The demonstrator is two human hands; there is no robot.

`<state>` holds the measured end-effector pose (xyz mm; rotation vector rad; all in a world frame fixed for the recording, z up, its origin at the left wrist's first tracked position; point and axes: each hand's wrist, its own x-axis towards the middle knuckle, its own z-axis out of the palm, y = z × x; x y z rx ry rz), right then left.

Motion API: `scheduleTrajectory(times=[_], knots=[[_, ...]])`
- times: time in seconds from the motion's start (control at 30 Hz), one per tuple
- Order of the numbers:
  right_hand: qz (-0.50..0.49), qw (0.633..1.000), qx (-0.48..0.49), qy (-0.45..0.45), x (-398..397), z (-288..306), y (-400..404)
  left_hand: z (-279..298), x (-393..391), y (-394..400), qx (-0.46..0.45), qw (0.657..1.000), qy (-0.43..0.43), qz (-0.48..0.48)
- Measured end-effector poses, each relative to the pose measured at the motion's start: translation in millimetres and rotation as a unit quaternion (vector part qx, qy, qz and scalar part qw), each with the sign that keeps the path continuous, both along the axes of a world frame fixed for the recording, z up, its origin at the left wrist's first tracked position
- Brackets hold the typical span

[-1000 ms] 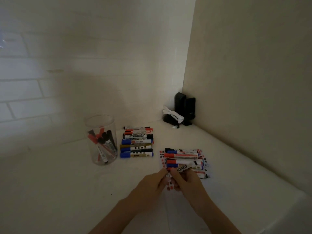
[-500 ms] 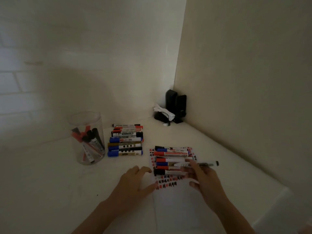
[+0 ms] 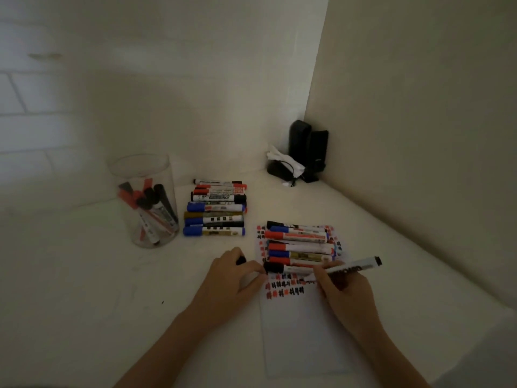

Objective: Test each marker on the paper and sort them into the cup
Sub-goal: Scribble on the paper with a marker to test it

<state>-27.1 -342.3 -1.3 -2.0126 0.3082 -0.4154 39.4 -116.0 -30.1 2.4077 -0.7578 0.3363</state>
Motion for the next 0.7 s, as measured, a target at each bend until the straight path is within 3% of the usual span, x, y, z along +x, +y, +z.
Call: scheduleTrajectory(times=[0.7], knots=[[-0.01,0.999,-0.03,-0.006,-5.7,-5.1,-2.9,0.3,0.6,-2.0,0.005,0.999,0.004,0.033]])
